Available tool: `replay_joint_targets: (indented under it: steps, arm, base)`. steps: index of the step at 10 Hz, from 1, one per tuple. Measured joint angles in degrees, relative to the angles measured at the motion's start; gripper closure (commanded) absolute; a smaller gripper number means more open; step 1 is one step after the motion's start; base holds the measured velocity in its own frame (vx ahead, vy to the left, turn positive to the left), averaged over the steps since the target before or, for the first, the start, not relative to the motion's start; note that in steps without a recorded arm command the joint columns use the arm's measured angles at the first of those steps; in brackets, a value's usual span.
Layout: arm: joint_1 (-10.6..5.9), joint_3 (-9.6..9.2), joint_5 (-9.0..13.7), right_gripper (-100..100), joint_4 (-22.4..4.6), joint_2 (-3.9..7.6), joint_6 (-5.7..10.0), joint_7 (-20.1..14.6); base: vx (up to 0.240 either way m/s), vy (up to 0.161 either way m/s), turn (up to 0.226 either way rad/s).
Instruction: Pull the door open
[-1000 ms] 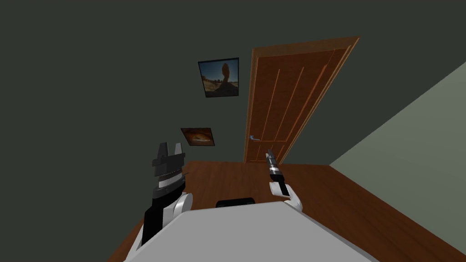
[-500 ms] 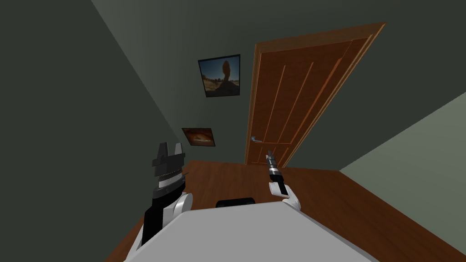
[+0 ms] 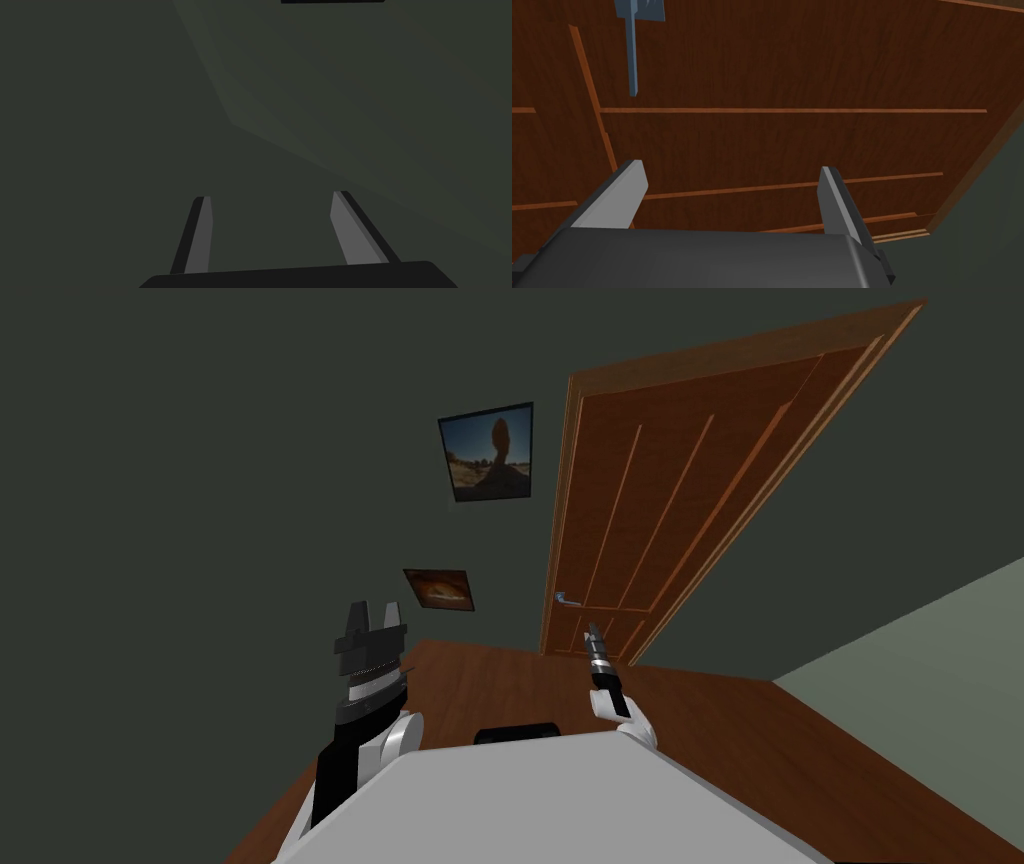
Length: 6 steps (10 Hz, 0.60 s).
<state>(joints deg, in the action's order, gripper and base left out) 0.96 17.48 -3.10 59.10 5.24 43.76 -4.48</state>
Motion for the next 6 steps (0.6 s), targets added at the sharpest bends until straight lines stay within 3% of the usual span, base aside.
replay_joint_targets:
  steps: [5,6]
  arm:
    - [-3.09,1.72,0.3,-100,-7.4,0.12,1.63,-0.6]
    - [-3.01,1.99,0.2,-100,-7.8,-0.17,1.54,-0.9]
  base:
    - [0.055,-0.044,0.087]
    - [0.070,-0.078,0.077]
